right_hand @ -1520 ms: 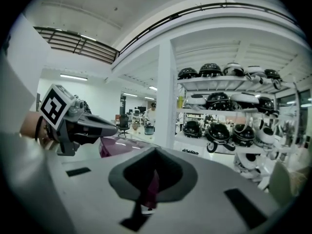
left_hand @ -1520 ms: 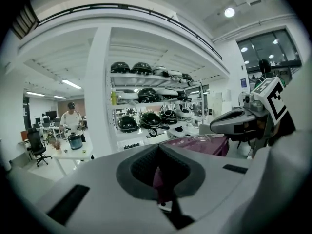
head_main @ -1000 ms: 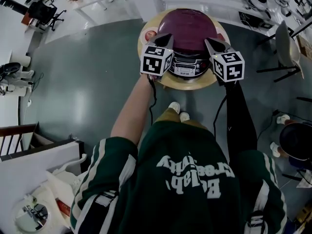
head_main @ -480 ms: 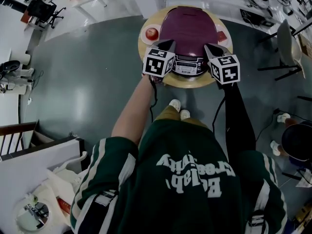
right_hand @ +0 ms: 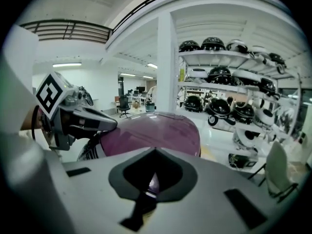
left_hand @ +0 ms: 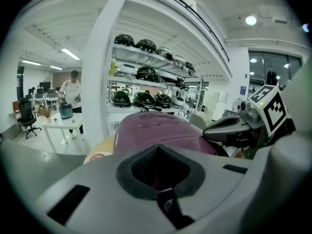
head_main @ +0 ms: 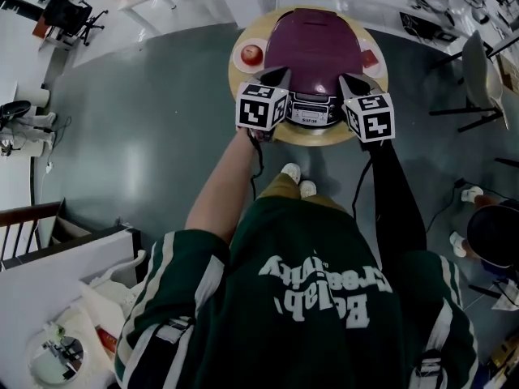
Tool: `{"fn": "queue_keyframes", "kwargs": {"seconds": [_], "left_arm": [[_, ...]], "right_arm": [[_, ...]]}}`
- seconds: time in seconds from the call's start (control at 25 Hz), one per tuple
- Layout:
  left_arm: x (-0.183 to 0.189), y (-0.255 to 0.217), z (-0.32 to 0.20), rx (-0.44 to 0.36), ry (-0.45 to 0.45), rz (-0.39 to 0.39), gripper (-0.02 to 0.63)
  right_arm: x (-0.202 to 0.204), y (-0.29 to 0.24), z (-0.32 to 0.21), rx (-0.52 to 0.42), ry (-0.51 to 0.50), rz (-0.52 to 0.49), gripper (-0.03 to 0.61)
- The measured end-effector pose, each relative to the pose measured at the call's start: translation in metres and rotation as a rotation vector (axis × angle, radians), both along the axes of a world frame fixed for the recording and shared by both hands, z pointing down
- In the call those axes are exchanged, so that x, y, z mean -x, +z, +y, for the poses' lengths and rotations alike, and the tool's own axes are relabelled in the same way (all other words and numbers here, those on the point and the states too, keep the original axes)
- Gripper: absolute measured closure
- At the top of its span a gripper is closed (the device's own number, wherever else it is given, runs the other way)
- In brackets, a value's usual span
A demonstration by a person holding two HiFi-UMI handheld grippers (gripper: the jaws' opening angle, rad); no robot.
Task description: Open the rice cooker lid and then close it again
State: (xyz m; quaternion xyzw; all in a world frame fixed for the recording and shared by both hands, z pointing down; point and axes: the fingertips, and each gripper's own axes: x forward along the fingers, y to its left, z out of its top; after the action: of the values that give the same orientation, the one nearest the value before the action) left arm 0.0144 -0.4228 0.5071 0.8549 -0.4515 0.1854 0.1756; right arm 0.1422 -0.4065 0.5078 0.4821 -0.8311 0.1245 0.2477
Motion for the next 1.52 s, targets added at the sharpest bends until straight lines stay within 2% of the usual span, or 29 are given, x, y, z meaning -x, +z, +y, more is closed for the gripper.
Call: {"fn": "queue_keyframes", "kwargs": {"seconds": [0.2,0.36,1.28,1.52], "left_arm": [[0.0023,-0.0012,0.0036,-0.02,-0.011,-0.017,0.617],[0.0018,-0.0005,0.0042,-0.045,-0.016,-0.035,0.617],[0.0019,0.0007,0.0048,-0.059,-0.019,-0.044,0.617],[0.0034,-0.0008,0.005,-0.123,-0.025,-0.06,0.617]], "right_arm": [[-0.001,-0.0013,0.0024,0.03,0.03,-0.093,0.575],[-0.0012,-0.0002,0.002,0.045,0.029,-0.104,0.575],[-0.003,0.0,0.0029,0.02,0.077,-0.14,0.575],[-0.0058,-0.0032,0.0028,-0.02,0.102,-0.163,0.575]]}}
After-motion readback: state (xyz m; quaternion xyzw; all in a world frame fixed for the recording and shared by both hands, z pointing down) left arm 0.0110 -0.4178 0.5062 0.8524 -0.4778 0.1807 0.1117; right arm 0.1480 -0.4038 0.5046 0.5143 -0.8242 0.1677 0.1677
